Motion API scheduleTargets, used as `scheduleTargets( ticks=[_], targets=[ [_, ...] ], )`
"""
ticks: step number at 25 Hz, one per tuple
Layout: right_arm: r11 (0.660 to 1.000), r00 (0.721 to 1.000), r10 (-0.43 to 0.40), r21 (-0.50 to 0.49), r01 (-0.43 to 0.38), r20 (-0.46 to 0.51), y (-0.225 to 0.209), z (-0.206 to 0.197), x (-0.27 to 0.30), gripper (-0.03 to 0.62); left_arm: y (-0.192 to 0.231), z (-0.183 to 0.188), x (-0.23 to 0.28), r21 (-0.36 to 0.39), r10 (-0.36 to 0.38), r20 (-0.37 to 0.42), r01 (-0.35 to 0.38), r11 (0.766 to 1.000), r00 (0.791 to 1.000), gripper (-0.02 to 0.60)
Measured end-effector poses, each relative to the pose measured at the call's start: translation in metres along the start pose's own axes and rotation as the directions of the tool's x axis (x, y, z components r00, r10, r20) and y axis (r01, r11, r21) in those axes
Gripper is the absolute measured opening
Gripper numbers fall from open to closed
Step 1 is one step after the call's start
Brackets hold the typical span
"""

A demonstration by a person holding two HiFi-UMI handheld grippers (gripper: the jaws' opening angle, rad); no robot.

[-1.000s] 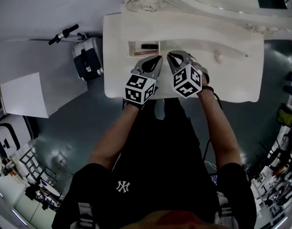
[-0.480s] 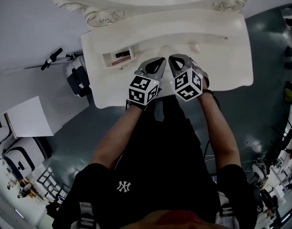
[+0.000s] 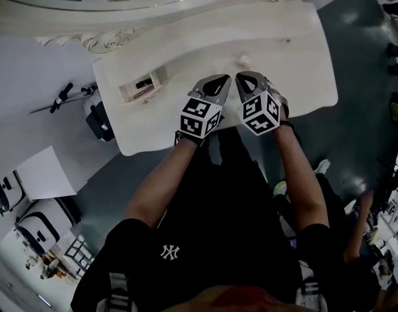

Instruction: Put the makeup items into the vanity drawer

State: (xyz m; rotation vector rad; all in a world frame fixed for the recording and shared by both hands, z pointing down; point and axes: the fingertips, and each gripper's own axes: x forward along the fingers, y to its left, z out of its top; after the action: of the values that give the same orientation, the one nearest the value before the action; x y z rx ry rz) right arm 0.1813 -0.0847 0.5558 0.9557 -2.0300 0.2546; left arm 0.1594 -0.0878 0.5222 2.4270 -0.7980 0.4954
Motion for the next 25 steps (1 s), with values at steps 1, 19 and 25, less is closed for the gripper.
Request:
scheduleTargets(
  ticks=[1,19,25],
  targets=[
    [1.0,1.0,-0.006,0.009,0.006,-0.002,-0.006,-0.005,0.0,0.026,-0.002,0.0,0.007,0.002,-0.002,-0.004,0.002,1.0,1.0,0.0],
    [0.996,0.998,0.047,0.082,-0.043,-0.051,-0.048,-0.047,0.043,0.235,0.007,-0.009,0.069,-0.033,0.047,-0.064,-0.05,0.998,0.997,0.0],
    [0.994,0.993,0.079,0.079,-0.072,-0.089,-0.047,-0.053,0.065,0.266,0.016,-0.012,0.067,-0.049,0.071,-0.068,-0.075,0.996,0.995,0.0]
  ],
)
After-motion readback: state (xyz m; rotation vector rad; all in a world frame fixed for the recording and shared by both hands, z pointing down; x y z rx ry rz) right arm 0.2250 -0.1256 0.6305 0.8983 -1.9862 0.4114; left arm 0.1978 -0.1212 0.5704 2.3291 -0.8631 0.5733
